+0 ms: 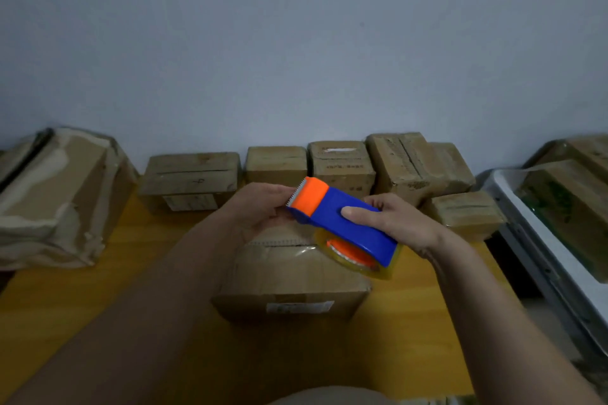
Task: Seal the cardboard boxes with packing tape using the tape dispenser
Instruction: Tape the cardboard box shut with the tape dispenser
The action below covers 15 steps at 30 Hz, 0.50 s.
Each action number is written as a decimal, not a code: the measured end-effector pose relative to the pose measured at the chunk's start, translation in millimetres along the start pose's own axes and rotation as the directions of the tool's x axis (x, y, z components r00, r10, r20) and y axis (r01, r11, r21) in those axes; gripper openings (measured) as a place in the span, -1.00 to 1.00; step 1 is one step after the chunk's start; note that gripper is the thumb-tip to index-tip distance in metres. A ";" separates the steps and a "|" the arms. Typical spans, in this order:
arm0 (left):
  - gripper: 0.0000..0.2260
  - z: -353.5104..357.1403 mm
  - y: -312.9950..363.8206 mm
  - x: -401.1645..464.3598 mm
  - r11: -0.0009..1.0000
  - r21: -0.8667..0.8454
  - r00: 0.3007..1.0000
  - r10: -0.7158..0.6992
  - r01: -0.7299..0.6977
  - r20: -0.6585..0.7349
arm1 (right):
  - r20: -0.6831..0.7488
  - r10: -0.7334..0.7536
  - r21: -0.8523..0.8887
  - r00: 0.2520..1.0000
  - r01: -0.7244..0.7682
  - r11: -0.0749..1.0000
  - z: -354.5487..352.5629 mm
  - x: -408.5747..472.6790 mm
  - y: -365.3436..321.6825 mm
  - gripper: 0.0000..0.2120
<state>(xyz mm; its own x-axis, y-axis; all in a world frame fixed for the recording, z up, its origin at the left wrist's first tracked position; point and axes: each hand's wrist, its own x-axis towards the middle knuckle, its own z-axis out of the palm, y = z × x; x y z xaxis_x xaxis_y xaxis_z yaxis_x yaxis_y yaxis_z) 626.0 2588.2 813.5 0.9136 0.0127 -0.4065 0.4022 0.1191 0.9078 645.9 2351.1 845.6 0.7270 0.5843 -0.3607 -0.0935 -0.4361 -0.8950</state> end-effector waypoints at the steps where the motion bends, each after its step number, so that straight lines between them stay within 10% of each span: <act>1: -0.85 -6.9 -2.7 -1.3 1.000 0.004 1.000 0.005 -0.004 -0.026 | 0.031 -0.001 -0.006 1.000 0.001 1.000 4.5 4.0 -0.8 -0.57; 15: -0.94 -64.3 -50.6 -29.3 0.997 -0.052 0.901 -0.067 0.050 -0.428 | 0.241 0.103 -0.263 0.965 -0.037 0.964 35.4 42.7 -31.8 -0.81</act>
<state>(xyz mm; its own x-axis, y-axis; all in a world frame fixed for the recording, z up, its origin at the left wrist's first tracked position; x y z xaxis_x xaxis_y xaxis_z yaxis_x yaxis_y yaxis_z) 574.9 2645.7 772.9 0.7706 0.4288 -0.4716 0.4434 0.1708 0.8799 655.8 2414.2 849.4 0.5275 0.6840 -0.5038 0.0616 -0.6223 -0.7804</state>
